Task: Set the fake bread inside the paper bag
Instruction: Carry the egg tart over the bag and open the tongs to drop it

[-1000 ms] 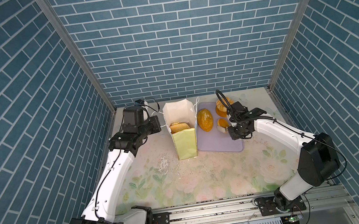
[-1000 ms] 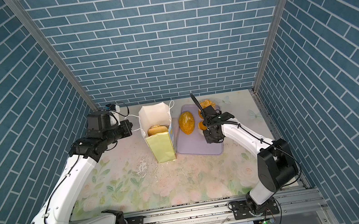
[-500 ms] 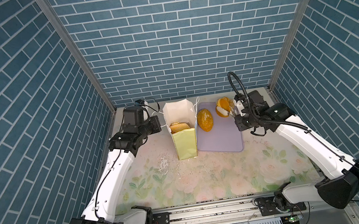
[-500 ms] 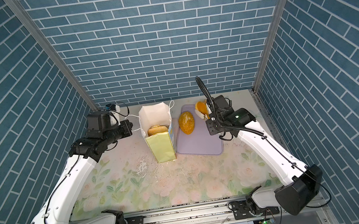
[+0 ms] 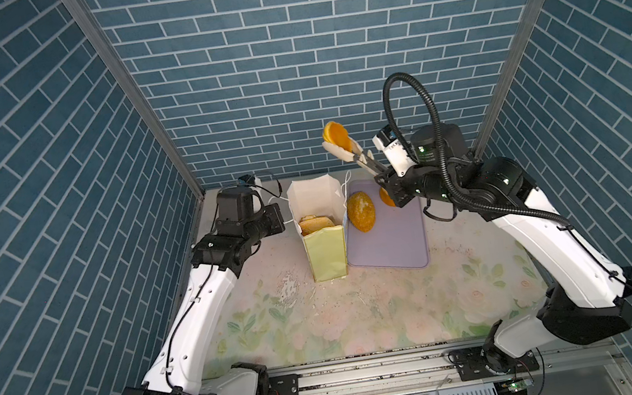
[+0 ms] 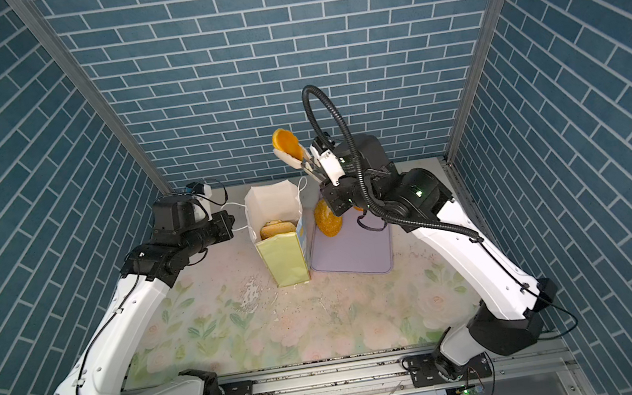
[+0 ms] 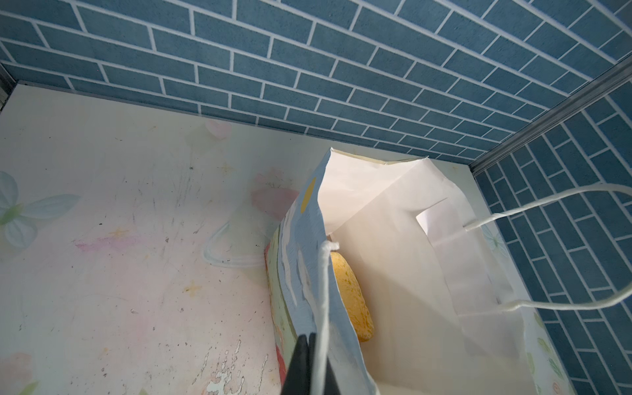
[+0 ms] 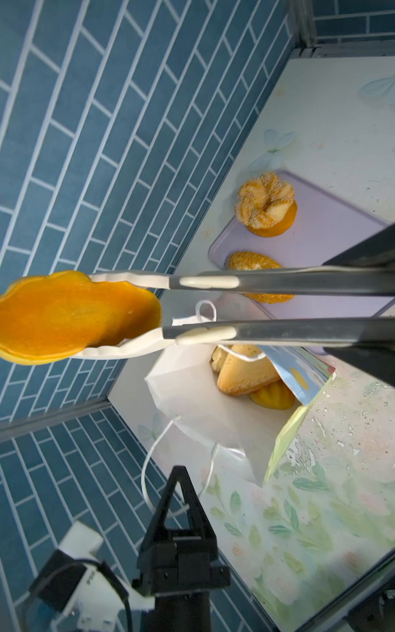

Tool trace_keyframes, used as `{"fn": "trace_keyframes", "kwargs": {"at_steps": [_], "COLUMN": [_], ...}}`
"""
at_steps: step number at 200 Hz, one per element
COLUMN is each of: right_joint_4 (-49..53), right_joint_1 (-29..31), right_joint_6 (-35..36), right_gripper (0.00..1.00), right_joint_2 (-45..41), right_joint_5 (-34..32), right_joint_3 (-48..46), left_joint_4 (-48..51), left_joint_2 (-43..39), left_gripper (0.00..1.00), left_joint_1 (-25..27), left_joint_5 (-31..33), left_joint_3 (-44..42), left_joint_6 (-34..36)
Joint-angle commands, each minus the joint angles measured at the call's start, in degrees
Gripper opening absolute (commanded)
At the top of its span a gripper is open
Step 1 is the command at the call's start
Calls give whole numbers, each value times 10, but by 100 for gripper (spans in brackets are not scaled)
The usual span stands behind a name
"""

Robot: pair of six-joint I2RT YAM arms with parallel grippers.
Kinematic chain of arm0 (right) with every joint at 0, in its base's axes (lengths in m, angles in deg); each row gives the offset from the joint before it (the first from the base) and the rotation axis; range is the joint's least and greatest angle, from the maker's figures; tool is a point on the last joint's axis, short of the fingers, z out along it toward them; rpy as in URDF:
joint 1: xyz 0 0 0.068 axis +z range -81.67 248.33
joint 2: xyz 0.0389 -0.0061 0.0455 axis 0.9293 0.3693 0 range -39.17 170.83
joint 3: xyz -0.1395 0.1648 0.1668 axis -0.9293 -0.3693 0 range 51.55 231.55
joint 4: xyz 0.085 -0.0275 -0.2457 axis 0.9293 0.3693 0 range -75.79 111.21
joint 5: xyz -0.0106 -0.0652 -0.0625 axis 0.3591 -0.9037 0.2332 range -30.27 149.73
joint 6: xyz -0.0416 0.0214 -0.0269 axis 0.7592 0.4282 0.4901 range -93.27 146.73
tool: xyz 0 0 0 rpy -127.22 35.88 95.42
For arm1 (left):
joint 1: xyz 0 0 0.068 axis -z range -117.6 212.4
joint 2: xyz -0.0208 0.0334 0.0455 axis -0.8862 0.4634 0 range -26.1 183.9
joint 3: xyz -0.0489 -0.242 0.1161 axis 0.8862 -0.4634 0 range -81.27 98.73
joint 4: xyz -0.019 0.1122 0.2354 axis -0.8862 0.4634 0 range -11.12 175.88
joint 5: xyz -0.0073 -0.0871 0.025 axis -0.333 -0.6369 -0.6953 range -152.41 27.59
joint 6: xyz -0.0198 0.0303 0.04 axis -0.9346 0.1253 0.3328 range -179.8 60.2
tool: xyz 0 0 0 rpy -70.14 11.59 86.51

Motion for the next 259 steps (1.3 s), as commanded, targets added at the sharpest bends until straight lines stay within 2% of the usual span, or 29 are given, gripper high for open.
{"fn": "trace_keyframes", "kwargs": {"at_steps": [1, 65, 123, 153, 185, 219, 237, 259], "right_joint_4": [7, 40, 51, 41, 17, 3, 3, 1], "right_joint_1": [31, 56, 58, 58, 57, 50, 41, 14], "right_joint_6": [45, 44, 46, 51, 54, 61, 58, 30], "right_gripper": [27, 30, 46, 49, 49, 49, 48, 48], "right_joint_2": [35, 74, 85, 78, 48, 1, -31, -82], "right_joint_5": [11, -18, -36, -39, -55, -119, -159, -173], "right_joint_3": [23, -8, -4, 14, 23, 14, -10, -64], "left_joint_4": [-4, 0, 3, 2, 4, 4, 2, 2], "left_joint_2": [-10, -12, -13, -13, -15, -16, -17, -18], "left_gripper": [6, 6, 6, 6, 6, 6, 6, 6], "left_joint_1": [4, 4, 4, 4, 4, 4, 4, 4], "left_joint_5": [-3, -2, -1, -2, 0, 1, -1, -1], "left_joint_3": [-1, -3, -4, -5, -4, -4, -7, -11], "left_joint_6": [2, 4, 3, 2, 3, 4, 3, 2]}}
